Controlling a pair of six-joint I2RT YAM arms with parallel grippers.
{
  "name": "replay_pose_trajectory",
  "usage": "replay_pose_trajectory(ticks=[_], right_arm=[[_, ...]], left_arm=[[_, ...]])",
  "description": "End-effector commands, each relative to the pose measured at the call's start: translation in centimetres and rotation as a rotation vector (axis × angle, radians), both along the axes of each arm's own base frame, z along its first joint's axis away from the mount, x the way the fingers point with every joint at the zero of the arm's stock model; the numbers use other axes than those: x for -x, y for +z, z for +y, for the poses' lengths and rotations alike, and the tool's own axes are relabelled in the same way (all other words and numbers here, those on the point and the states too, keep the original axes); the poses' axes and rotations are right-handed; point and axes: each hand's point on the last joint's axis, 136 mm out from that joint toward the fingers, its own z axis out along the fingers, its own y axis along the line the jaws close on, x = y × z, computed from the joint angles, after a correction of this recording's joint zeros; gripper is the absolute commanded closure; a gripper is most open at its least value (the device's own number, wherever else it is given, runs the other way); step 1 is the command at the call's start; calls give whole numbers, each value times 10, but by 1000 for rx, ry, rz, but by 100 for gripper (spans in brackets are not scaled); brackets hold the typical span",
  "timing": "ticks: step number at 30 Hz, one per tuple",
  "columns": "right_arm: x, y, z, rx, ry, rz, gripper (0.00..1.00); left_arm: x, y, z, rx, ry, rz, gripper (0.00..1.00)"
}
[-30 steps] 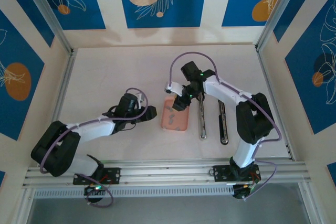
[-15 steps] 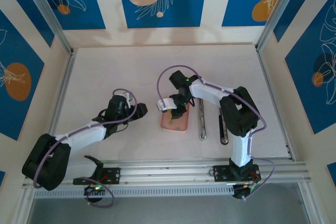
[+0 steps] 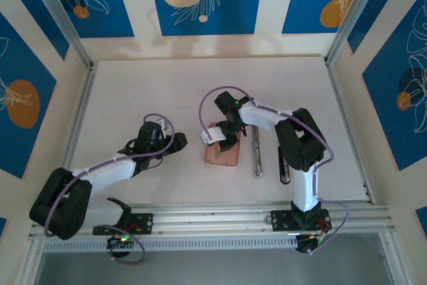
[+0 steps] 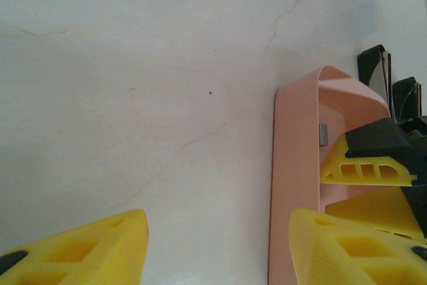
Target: Load the staples into the stapler
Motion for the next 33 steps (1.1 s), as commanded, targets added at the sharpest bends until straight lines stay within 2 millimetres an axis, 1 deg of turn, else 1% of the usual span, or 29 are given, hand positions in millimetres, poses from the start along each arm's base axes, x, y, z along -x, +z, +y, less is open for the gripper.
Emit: replay_pose_trajectory(ticks=[1,11,16,21,26,30,33], right_arm=[[-3,-4,-1,5,20,9,64],[-6,-17,-4,43,-18,40,64],[-7,-24,-11,69,-30,46,68],[-7,-26,-10,71,-35,38,76],[-7,-15,-1,35,-33,-6,79],[-8,2,5,-4,-67,-40,81],[-9,18,6,-39,-131,-69,81]], left_arm=[[-4,2,-3,27,-9,-9,43],[-6,5,-5,35,-20,-21,42],[-6,4,-6,29,-26,-18,42],[-7,7,-7,2,-55,-18,42],[-7,10,-9,-1,-69,-26,42],[-8,15,-13,6,-86,-39,42],[-9,21,-16,19,-99,-54,42]])
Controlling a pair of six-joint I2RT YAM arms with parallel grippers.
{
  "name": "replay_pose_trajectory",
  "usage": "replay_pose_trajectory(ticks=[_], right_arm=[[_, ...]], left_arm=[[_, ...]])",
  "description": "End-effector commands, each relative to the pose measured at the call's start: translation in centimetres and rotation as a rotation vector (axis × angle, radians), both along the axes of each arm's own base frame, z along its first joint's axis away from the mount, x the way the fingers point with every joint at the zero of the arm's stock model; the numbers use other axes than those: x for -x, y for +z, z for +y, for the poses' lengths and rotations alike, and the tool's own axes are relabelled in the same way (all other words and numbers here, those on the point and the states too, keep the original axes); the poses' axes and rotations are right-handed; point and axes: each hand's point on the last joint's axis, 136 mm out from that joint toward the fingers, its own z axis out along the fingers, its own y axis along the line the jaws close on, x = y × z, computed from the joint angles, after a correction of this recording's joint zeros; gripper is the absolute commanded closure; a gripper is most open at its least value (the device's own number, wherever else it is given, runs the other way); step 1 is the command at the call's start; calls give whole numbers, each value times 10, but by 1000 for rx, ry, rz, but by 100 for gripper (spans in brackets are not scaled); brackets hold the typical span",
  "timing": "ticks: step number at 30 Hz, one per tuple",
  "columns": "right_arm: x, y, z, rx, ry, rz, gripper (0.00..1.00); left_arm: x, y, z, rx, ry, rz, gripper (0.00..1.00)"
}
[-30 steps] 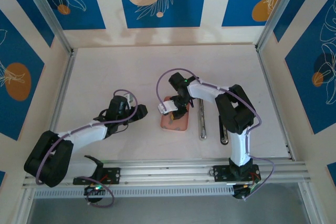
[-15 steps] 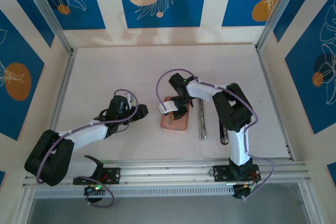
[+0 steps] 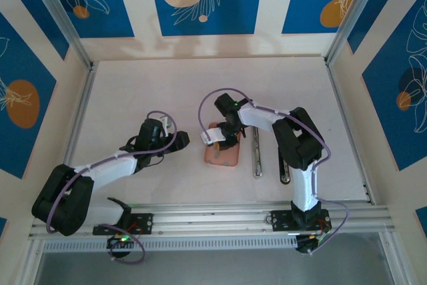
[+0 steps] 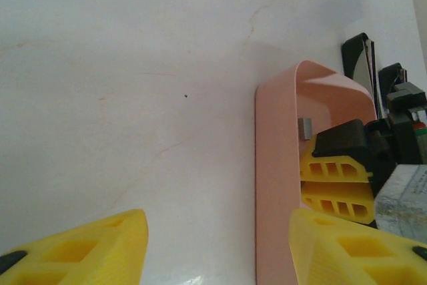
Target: Load the staples into the stapler
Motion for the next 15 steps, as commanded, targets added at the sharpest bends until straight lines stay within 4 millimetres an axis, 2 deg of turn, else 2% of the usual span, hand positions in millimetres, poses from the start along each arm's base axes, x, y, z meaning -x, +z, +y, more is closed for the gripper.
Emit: replay_pose_trajectory(ticks=[1,8,12,15], right_arm=[[-5,33,8,-81,-81,-65,81],[8,79,7,-221,-324,-23,81],[27,98,4,-280,-506,10,82],[47,105,-1,-300,-635,37,82]], left_arm=[[-5,15,-6,20,-34,-35,42],[-6,23,-11,22,-59,-68,42],[-6,24,-15,38,-54,-72,42],[-3,27,-22,41,-69,-84,42]])
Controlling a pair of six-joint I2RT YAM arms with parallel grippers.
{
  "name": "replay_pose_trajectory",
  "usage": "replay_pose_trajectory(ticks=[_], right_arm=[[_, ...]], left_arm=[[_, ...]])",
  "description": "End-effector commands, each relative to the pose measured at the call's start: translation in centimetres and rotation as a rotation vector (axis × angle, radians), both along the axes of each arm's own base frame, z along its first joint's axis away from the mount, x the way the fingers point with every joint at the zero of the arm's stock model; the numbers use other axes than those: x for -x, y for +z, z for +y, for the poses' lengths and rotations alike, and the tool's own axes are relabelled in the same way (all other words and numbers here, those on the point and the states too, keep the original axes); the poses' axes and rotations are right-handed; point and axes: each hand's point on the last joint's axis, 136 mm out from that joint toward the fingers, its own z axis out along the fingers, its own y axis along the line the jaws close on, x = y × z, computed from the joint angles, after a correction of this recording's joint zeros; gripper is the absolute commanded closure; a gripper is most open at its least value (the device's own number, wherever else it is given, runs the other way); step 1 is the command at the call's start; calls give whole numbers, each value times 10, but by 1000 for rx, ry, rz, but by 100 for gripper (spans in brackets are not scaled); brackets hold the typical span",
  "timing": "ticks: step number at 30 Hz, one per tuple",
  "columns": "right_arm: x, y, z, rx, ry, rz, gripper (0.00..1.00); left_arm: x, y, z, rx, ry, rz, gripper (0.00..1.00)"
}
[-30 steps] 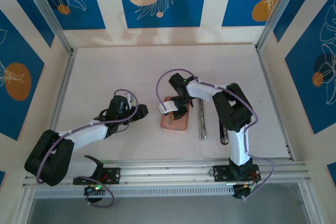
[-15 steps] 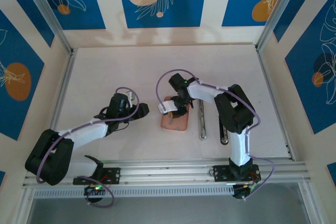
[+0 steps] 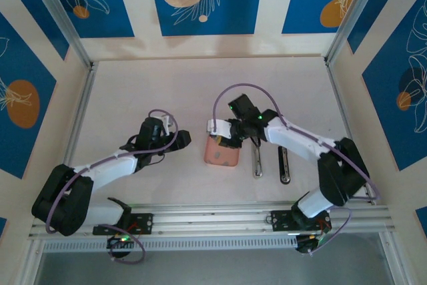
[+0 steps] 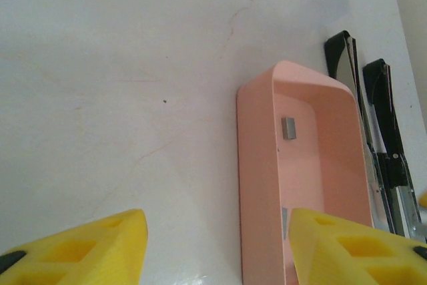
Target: Load the staples into the stapler
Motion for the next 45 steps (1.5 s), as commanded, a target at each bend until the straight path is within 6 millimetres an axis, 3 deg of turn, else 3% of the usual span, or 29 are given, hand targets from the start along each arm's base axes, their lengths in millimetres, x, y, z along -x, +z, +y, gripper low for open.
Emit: replay_pose_trajectory(ticks=[1,9,18,24,37,45], right_arm=[[21,11,1,-76,-201,90,82],[79,6,-15,-97,-458,160,85],[115,-19,-29,-96,-727,299,85],[123,-45,-44,-75,-989,382,85],[138,-85,-44,102,-1117,463,83],[137,-86,-54,147,-1163,443,81]], left_arm=[[-3,20,-14,24,-36,-69,42],[11,14,-30,-5,-74,-112,42],[28,-7,-30,3,-70,-134,42],[35,-13,-26,-2,-85,-140,42],[37,-22,-28,-8,-114,-172,42],[35,-27,-38,31,-120,-161,42]])
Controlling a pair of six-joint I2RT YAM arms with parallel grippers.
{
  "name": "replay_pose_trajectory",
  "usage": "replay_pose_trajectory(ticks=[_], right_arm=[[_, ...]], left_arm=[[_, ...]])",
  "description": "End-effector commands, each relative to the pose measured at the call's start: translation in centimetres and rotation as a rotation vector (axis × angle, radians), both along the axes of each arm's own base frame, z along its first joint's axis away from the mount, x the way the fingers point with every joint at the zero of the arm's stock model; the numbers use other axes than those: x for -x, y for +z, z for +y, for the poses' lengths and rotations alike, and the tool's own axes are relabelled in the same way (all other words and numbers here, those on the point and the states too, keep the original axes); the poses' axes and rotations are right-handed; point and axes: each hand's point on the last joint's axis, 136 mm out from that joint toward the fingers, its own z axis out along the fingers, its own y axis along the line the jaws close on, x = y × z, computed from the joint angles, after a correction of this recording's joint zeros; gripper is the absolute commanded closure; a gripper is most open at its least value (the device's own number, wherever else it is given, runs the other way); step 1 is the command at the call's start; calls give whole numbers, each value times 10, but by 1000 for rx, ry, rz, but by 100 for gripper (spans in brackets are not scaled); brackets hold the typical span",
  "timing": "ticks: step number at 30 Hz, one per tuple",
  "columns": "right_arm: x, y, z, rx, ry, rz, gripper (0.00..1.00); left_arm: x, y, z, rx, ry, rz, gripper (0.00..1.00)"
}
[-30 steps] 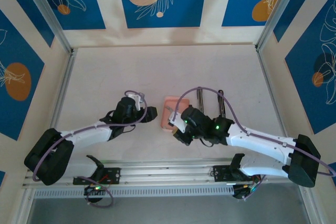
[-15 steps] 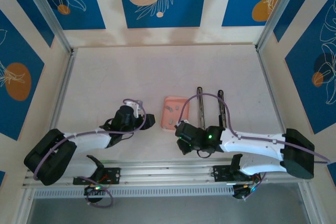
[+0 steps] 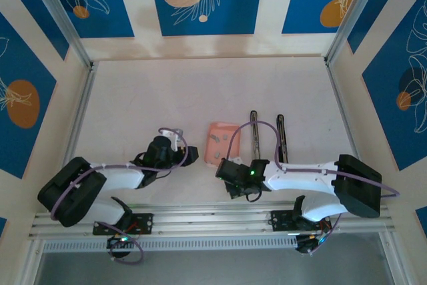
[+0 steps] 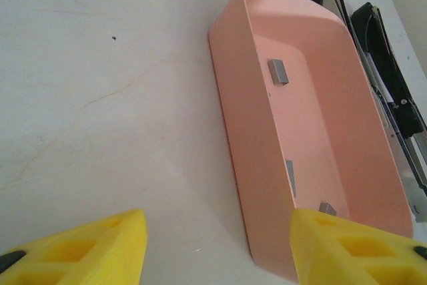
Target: Load the staples into the stapler
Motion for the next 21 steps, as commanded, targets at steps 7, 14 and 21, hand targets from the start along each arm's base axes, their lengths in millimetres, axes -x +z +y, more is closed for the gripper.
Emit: replay_pose_trajectory(ticks=[7,14,21], right_arm=[[-1,5,-1,-24,-38,14,79],[4,-2,-3,-24,-35,56,76],[7,0,-4,-17,-33,88,67]], left_arm=[[-5,13,-12,33,-22,-47,42],[-1,10,-7,-10,-31,-54,42],[1,11,-4,-17,-28,-62,42]])
